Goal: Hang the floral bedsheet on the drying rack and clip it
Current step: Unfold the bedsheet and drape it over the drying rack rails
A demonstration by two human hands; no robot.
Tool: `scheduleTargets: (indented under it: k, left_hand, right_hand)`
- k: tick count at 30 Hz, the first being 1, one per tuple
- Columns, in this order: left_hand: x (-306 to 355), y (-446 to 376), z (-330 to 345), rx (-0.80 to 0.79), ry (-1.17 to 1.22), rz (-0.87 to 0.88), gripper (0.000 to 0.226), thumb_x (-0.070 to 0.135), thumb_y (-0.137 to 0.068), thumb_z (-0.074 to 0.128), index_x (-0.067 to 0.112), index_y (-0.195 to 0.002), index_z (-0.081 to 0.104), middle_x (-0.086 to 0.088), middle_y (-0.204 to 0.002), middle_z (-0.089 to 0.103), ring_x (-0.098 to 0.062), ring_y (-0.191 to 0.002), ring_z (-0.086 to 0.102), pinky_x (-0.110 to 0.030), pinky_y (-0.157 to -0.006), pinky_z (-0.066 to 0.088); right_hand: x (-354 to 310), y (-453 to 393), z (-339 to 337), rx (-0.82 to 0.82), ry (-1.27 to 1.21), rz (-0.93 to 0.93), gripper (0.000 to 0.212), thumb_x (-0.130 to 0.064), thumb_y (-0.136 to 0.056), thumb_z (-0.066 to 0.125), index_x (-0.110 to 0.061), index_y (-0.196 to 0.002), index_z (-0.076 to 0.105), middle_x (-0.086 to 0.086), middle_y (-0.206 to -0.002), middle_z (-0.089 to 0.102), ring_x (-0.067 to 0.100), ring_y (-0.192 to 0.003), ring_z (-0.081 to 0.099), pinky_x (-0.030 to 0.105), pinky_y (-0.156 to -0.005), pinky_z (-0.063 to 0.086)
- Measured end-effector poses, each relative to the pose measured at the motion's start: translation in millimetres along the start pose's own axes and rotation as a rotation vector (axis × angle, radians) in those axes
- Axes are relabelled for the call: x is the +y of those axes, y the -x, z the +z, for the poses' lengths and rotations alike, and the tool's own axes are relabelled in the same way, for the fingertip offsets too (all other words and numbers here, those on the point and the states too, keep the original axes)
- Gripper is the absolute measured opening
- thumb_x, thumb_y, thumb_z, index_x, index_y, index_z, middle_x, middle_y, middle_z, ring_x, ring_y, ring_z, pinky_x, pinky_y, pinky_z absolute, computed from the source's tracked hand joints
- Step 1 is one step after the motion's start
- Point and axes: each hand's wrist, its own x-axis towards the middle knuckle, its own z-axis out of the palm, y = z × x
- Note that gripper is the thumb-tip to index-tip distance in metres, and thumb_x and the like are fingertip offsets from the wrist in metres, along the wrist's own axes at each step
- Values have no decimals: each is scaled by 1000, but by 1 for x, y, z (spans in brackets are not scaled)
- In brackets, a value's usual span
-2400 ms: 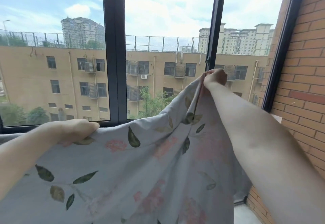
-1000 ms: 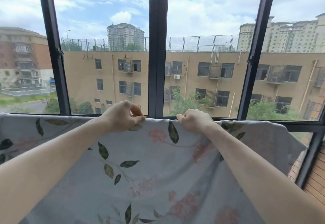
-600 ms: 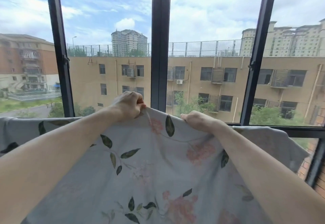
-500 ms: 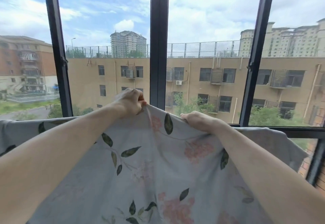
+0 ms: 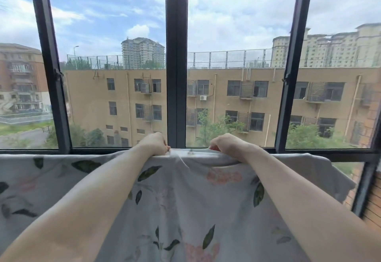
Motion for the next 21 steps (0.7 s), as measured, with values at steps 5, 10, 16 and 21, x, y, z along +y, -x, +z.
scheduleTargets:
  k: [5,10,16,21]
  left_hand:
    - [-6,-8,6,-41,36,-21,27,36,-96,66,11,-96,76,-5,-92,72,-25,-88,66,-32,-75,53]
    - [-12,-11,8,-11,43,-60,29,39,-95,67,11,-97,74,-6,-94,74,-24,-86,67,-33,-76,56]
    - [-8,-9,6,-97,35,-104,30,35,-96,66,8,-82,60,-8,-89,64,-27,-84,60,-32,-69,45]
    - [-12,-5,1,-76,-20,-149,23,27,-97,63,6,-107,61,-11,-113,68,-27,-102,64,-32,-76,50]
  right_hand:
    - [16,-2,-8,53,0,30,25,-28,-90,61,-17,-83,82,-2,-89,76,16,-80,64,27,-71,52]
    - [31,1,-25,-9,134,37,36,-40,-91,69,-16,-65,62,-2,-66,55,17,-62,48,28,-57,40]
    - [14,-24,-25,408,-58,-51,21,-39,-99,64,-28,-97,82,-10,-97,75,12,-91,66,24,-72,49]
    - [10,-57,4,526,188,54,20,-38,-100,62,-30,-99,80,-3,-107,76,20,-88,63,29,-78,52]
